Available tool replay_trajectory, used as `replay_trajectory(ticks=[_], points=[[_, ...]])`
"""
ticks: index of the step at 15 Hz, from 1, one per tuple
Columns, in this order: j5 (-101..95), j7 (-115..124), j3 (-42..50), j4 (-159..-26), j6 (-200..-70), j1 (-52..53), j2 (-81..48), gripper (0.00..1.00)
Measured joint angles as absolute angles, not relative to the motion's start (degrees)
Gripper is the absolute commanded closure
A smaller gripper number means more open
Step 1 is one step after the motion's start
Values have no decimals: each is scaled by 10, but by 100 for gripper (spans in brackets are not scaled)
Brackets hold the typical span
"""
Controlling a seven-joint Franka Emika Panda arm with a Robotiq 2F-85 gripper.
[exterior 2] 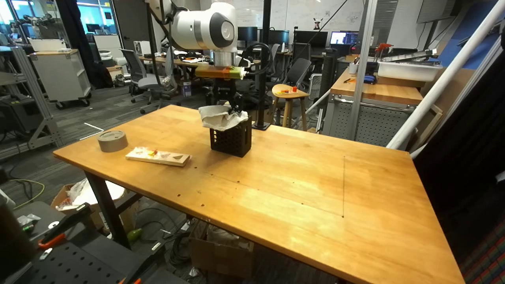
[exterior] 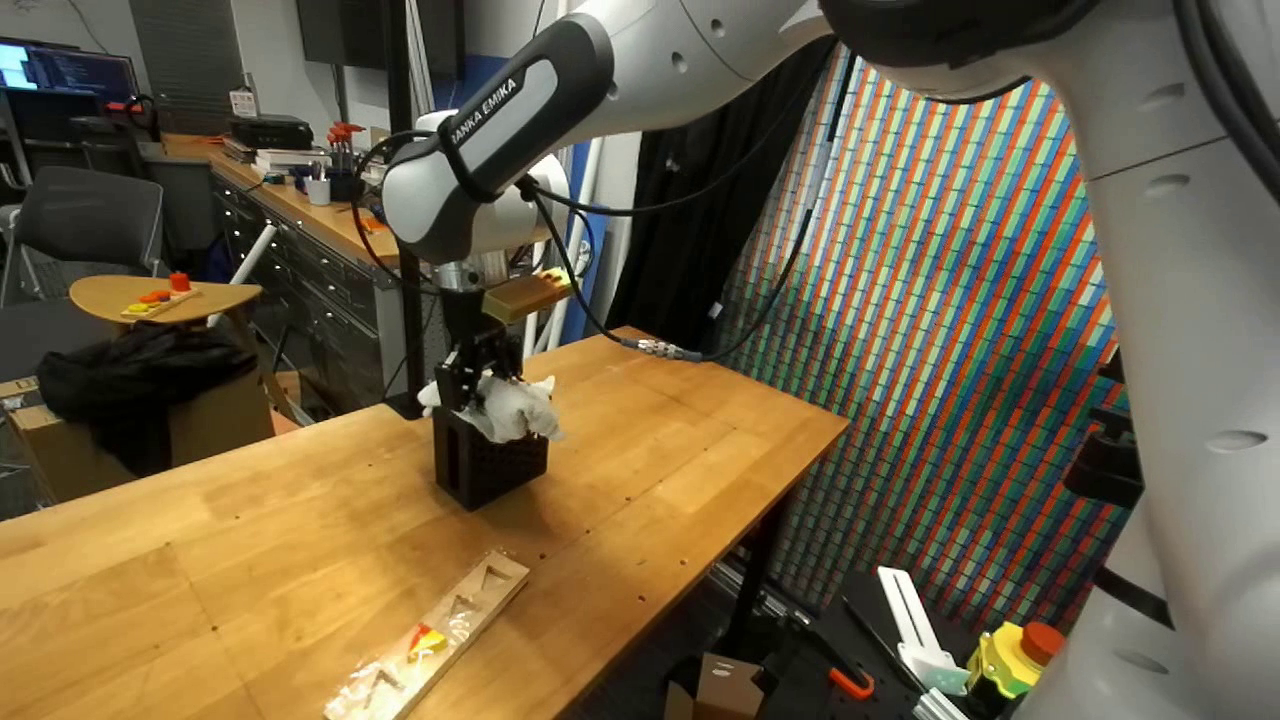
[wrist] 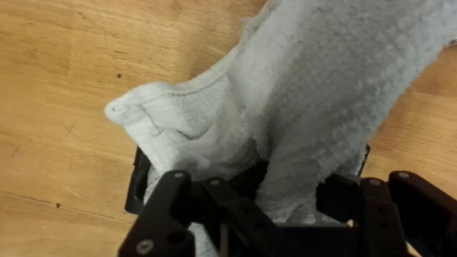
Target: Pick up the cloth from the table and put in the box
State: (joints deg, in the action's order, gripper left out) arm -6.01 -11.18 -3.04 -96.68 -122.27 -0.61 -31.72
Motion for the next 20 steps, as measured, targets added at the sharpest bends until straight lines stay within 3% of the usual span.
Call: replay_trajectory(ticks=[9,10,11,13,20], points=[[18,-237,-59,-920,-1197,-41,-371,96],[24,-245,-62,-919,-1194,-45,-373,88],[27,-251,-63,-918,-1193,-48,-373,62],[27,-256,-64,-919,-1190,-50,-372,60],[-19,-271,-66,-937,-1153,-30,-317,7]])
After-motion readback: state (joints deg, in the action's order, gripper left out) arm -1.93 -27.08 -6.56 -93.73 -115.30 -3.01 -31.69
